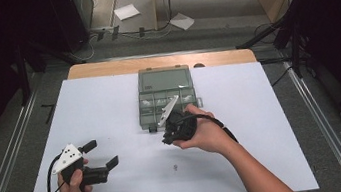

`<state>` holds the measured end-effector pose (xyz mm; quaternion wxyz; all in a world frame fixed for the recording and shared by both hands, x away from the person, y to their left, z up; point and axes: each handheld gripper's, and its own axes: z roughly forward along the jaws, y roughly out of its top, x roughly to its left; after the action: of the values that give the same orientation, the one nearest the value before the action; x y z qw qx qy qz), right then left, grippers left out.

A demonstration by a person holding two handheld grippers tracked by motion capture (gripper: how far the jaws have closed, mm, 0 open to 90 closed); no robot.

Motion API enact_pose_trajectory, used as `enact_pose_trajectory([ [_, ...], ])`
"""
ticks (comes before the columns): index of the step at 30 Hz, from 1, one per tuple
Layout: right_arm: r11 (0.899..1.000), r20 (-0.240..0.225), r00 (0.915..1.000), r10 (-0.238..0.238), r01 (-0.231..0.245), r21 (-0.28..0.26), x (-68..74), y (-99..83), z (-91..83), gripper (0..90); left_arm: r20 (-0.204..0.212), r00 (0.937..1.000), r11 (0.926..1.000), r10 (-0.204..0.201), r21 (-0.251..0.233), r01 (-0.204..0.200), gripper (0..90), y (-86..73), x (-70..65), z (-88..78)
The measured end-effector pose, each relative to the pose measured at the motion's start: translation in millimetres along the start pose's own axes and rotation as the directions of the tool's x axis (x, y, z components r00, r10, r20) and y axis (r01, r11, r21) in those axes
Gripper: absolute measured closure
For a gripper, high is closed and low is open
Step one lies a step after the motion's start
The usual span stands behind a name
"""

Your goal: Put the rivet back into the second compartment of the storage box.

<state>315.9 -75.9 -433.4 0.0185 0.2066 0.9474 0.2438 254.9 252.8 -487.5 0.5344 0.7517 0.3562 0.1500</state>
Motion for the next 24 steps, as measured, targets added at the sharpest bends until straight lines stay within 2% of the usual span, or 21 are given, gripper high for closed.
enact_pose_trajectory([
  [4,1.000,0.002,1.0000,0.001,-0.001,-0.009,-3.5,2.1,-2.6,80.2,0.003,1.0000,1.0000,0.002,-0.001,-0.002,0.0,0.1,-0.2,0.2],
  [7,1.000,0.008,0.9998,0.020,-0.020,-0.001,-4.6,3.3,-4.7,80.2,0.003,1.0000,1.0000,0.003,-0.001,-0.003,0.0,0.2,-0.5,0.1],
  [10,1.000,0.013,0.9998,0.012,-0.012,-0.006,-8.8,3.8,-5.7,80.2,0.004,1.0000,1.0000,0.003,-0.001,-0.003,0.0,0.2,-0.5,0.1],
  [13,1.000,0.018,0.9995,0.028,-0.028,-0.006,-12.0,5.0,-7.7,80.2,0.006,1.0000,1.0000,0.003,0.001,-0.003,0.0,0.3,-0.3,-0.1],
  [24,0.999,0.030,0.9989,0.036,-0.036,-0.010,-25.4,10.4,-9.7,80.2,0.011,0.9999,0.9999,0.010,0.011,-0.010,0.0,0.8,-0.8,-0.4],
])
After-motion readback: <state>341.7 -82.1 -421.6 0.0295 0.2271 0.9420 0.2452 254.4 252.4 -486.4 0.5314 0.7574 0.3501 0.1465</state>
